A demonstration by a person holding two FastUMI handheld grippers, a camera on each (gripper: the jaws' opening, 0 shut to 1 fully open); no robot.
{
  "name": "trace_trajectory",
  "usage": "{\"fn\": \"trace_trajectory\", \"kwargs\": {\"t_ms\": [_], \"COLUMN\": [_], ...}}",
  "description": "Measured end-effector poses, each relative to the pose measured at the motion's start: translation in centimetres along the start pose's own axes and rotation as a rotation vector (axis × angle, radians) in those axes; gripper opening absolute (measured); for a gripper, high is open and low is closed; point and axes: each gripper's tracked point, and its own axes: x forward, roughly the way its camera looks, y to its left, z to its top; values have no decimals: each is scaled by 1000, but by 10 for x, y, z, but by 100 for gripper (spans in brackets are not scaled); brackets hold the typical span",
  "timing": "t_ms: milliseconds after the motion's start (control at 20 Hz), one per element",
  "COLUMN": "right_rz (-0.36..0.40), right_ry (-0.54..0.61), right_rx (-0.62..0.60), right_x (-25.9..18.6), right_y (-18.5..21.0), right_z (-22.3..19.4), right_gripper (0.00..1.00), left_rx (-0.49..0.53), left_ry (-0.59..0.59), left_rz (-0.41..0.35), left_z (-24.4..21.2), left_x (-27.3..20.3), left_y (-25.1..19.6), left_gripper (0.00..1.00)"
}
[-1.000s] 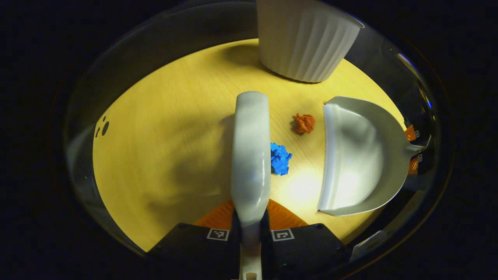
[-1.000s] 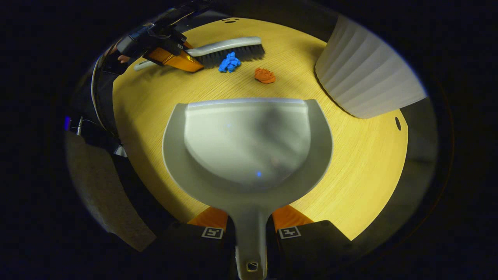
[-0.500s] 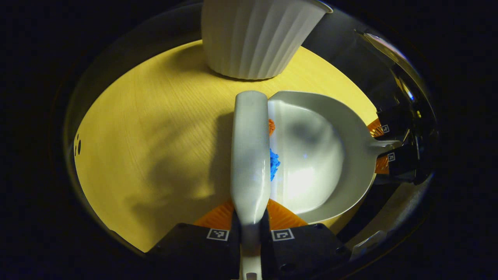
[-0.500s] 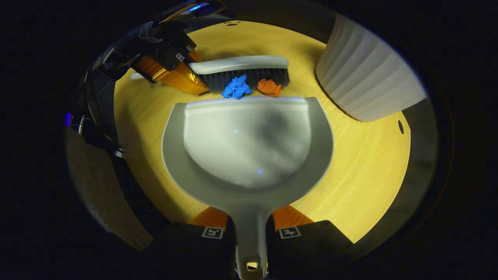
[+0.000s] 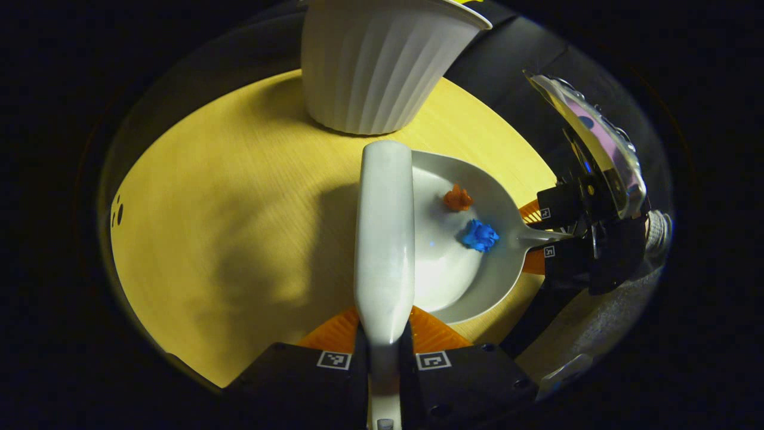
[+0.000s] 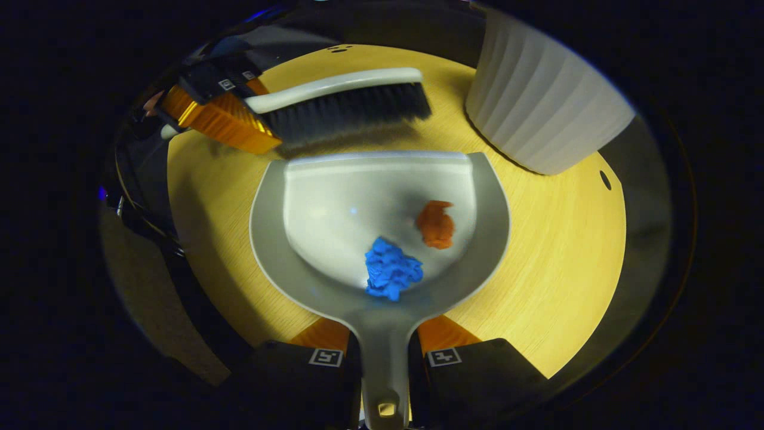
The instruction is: Pick up the small broom and dustpan from the desktop, sweep the trash into the dustpan with the broom, and then empty the trash into the garbage bin.
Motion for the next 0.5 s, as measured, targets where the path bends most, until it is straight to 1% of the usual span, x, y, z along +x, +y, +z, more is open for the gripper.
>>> {"fn": "trace_trajectory", "kwargs": {"t_ms": [50,100,150,200,300,400,450,500], "right_rz": [-9,-18,-28,-38,-69,-99,-114,-127], "right_ry": [-10,-22,-31,-37,-43,-58,-65,-75], "right_rx": [23,45,65,86,126,174,199,221], "right_x": [0,0,-2,-11,-27,-46,-56,-64], "right_y": [-3,-5,-9,-11,-11,-10,-9,-9], "right_z": [-2,-6,-6,-3,-2,1,1,2], "right_gripper": [36,40,40,36,36,36,40,40], "left_rx": [-20,-47,-65,-84,-118,-161,-177,-188], "left_ry": [-14,-36,-52,-68,-82,-86,-90,-91], "left_rz": [25,55,75,93,130,151,157,165], "left_z": [-3,-8,-11,-15,-29,-44,-52,-58], "left_x": [-2,-5,-9,-11,-12,-9,-5,-2], "left_y": [7,14,20,28,45,65,74,86], "left_gripper": [25,25,25,24,25,25,25,25]}}
